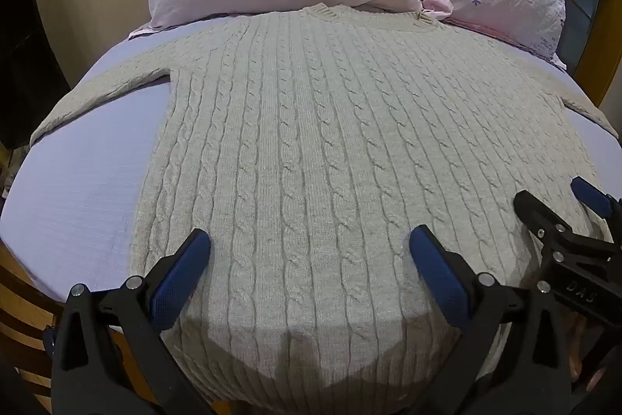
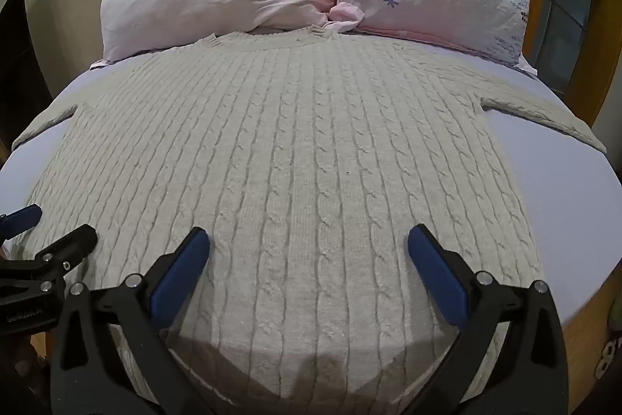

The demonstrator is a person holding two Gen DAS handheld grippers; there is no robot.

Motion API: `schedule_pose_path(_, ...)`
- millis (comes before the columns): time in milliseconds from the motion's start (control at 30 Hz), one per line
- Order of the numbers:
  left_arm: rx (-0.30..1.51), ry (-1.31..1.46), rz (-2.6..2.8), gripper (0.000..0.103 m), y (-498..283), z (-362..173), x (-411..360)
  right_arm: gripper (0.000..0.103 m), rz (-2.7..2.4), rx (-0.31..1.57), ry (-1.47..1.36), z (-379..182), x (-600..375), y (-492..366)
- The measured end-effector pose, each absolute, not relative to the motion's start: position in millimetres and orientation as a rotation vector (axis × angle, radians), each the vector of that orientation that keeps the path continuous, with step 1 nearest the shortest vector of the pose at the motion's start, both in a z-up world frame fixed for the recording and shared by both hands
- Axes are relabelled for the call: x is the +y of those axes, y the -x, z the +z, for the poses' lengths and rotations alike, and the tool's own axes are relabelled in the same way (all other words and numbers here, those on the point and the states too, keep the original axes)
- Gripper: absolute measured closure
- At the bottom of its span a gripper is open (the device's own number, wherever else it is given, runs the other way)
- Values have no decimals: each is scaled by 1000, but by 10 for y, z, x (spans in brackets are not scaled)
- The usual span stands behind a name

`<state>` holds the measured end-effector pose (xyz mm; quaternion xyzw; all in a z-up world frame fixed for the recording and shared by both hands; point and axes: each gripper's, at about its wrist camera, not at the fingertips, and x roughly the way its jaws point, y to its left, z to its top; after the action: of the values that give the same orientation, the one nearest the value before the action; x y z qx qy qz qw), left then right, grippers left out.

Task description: Fold small clothes

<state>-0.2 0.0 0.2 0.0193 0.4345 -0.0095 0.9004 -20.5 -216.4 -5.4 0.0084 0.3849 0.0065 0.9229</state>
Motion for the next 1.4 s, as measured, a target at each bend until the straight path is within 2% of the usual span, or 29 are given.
schedule_pose_path(1400,896,-39,-20,1,2,3,0,2,10,784,-13,-70,-2187,203)
